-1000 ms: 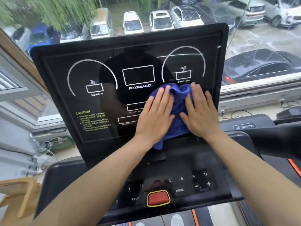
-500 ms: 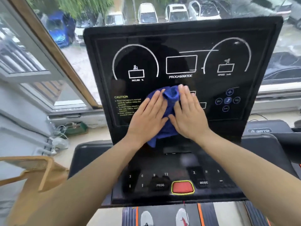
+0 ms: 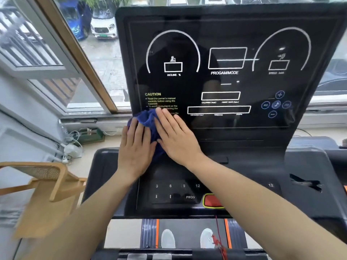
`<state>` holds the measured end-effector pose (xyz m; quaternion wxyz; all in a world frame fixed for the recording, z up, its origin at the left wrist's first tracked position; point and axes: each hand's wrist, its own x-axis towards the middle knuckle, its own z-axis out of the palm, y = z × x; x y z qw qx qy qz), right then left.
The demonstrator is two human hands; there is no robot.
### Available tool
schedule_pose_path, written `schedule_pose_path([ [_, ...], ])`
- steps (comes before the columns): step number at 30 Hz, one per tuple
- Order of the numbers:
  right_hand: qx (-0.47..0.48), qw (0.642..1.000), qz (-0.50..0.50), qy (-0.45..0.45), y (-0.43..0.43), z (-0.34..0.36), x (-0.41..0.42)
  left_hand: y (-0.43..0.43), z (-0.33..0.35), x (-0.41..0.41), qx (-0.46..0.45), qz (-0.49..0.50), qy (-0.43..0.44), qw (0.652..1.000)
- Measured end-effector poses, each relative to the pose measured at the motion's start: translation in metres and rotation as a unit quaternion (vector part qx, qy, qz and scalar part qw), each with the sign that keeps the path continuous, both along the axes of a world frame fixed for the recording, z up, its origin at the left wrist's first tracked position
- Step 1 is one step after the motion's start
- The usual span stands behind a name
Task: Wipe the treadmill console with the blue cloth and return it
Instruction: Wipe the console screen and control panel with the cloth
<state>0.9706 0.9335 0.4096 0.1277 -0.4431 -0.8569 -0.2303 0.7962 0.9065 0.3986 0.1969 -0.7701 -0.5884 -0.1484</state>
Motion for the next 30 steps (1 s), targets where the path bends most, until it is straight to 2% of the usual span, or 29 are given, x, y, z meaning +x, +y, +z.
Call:
schedule_pose_path([
  [2,0.023,0.999,-0.007,0.021,-0.01,-0.014,0.028,-0.008,-0.008,0.022,0.034,-0.047,-0.011,0.998],
  [6,0.073,0.996,-0.016,0.047,-0.02,-0.032,0.098,-0.013,-0.01,0.075,0.077,-0.131,-0.086,0.985],
  [10,0.078,0.995,-0.038,0.056,-0.032,-0.031,0.156,-0.001,-0.003,0.116,0.059,-0.172,-0.124,0.975],
  [15,0.095,0.987,-0.101,0.076,-0.041,-0.019,0.219,0.013,0.008,0.192,0.057,-0.239,-0.083,0.966],
  [20,0.076,0.982,-0.148,0.091,-0.05,-0.012,0.264,0.014,0.022,0.26,0.044,-0.266,-0.081,0.96],
  [24,0.055,0.979,-0.156,0.12,-0.051,-0.007,0.237,0.016,0.02,0.235,0.024,-0.269,-0.073,0.96],
  [30,0.019,0.978,-0.08,0.194,-0.044,-0.008,0.11,0.006,0.012,0.106,0.019,-0.204,-0.089,0.975],
])
